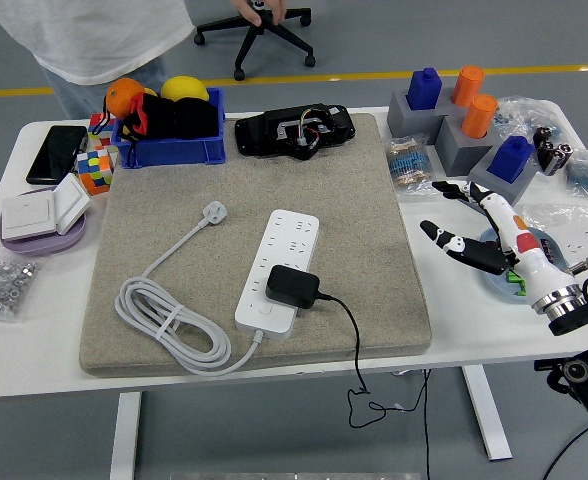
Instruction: Press the white button,pick up the black plug,place it near the board,insert it into the board
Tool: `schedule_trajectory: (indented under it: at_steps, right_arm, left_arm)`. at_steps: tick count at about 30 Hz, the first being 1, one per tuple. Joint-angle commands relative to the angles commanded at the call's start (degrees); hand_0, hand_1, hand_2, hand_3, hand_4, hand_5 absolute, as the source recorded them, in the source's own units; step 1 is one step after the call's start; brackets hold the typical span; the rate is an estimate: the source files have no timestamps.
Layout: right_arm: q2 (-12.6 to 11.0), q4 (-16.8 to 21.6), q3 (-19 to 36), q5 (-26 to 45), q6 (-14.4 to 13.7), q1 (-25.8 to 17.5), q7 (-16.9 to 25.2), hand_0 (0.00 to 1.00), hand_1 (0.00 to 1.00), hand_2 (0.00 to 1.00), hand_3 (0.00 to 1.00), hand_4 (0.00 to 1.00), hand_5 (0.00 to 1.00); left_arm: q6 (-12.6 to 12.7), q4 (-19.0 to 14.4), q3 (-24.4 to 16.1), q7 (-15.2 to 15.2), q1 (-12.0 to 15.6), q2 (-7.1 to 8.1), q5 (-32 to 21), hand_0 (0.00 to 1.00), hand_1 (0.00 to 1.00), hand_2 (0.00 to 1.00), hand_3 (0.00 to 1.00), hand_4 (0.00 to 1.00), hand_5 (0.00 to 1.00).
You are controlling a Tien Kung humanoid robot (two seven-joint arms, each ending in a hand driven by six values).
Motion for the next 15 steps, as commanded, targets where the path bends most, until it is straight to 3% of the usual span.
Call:
schedule_trajectory:
  at_steps: [15]
  right_arm:
    - [3.22,0.93,7.00,-0.37,0.07,-4.17,-0.23,0.889,0.795,0.773,0.778,0.893,0.576]
  left_arm:
    - [0.00,0.00,0.42,0.06,0.52,0.18,0.23,0.470,0.493,0.506,0.569,0.604,0.251]
